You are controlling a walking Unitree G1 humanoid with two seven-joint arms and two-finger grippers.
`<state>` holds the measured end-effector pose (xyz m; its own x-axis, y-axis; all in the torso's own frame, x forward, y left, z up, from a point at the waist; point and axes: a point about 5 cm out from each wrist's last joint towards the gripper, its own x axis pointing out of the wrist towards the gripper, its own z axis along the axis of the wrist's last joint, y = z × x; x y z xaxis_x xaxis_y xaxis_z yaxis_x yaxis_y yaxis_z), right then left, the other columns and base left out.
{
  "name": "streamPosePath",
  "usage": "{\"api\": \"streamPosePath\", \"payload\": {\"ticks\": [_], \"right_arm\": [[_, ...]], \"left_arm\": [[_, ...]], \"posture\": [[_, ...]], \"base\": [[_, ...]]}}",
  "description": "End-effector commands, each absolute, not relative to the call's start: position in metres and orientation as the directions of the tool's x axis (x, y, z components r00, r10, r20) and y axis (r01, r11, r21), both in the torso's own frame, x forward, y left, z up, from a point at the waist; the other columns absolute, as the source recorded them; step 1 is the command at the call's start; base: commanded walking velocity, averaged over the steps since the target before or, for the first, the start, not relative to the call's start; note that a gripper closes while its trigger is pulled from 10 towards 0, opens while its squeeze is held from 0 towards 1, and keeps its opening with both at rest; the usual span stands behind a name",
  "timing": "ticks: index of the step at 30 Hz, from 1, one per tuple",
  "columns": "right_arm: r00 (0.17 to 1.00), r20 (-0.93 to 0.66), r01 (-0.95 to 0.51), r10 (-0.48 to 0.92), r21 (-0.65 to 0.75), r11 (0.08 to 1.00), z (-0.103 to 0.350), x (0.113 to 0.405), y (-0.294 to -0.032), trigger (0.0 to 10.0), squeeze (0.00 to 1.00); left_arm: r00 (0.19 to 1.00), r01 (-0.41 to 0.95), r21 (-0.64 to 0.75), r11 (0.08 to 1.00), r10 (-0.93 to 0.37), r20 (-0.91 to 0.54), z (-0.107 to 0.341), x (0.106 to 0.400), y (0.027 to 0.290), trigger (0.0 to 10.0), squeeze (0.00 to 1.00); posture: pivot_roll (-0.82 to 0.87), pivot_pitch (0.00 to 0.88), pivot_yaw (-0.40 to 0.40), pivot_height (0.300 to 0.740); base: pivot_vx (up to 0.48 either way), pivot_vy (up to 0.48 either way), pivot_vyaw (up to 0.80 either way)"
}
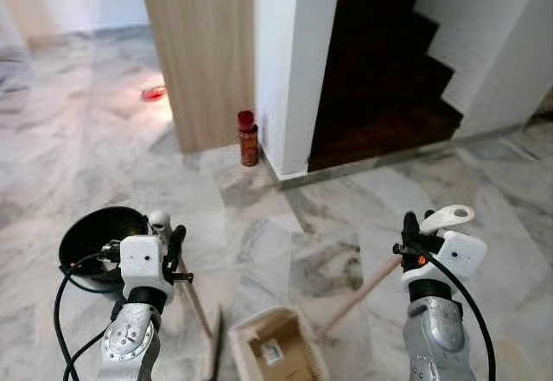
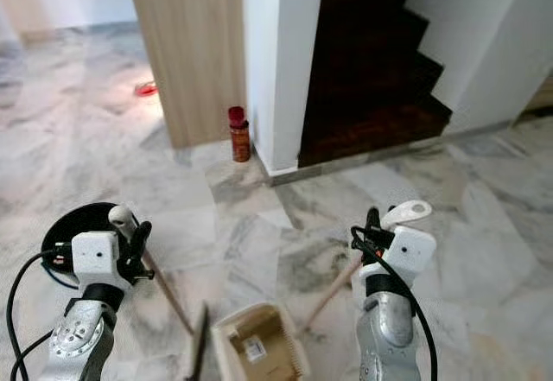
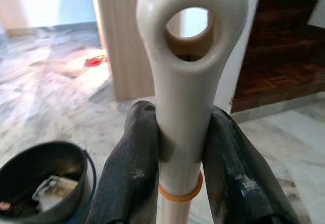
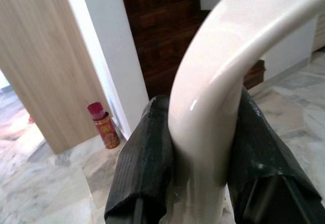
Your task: Sweep floor
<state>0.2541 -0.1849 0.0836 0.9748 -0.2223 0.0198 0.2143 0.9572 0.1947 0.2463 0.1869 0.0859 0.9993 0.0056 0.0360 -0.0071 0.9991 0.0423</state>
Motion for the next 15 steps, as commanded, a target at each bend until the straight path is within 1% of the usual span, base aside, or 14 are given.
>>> {"api": "streamPosePath", "payload": {"ticks": [1, 15], "right_arm": [[0.97, 0.055, 0.218, -0.236, 0.225, 0.95, 0.0911, 0.2554, -0.1862, 10.0, 0.0], [0.97, 0.055, 0.217, -0.236, 0.237, 0.947, 0.092, 0.2581, -0.1846, 10.0, 0.0]], "left_arm": [[0.997, 0.0, 0.052, 0.999, -0.004, 0.083, 0.0968, 0.2492, 0.1855, 8.5, 0.0], [0.996, 0.001, 0.053, 0.999, -0.005, 0.084, 0.0975, 0.2502, 0.1854, 8.5, 0.0]], "posture": [[0.0, 0.0, 0.017, 0.74], [0.01, 0.0, 0.02, 0.74]], "base": [[0.0, 0.334, 0.0], [0.0, 0.334, 0.0]]}}
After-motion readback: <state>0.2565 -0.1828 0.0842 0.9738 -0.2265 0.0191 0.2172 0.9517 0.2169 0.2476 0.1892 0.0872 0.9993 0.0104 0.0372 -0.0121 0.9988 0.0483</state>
